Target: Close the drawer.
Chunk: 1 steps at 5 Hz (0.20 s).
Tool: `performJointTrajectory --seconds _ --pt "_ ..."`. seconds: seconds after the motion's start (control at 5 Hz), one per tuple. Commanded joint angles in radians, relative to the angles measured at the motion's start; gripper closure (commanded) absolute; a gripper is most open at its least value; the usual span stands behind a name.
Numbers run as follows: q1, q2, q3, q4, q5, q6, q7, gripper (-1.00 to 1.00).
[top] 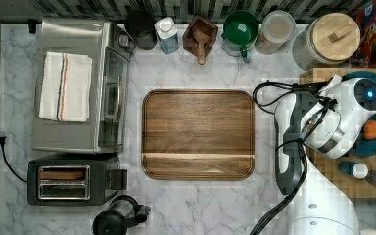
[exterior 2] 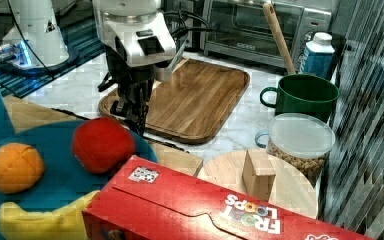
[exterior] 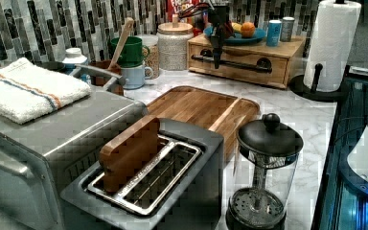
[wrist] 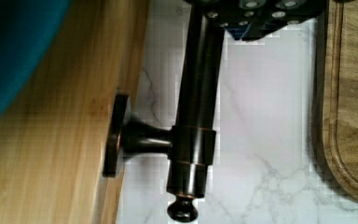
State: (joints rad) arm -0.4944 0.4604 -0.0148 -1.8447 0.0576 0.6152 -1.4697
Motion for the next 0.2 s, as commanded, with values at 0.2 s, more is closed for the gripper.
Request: performJointTrajectory --seconds 0.2 --pt "-0.088 -0.033 -0.102 0.085 -0.041 0.053 -0.001 1.00"
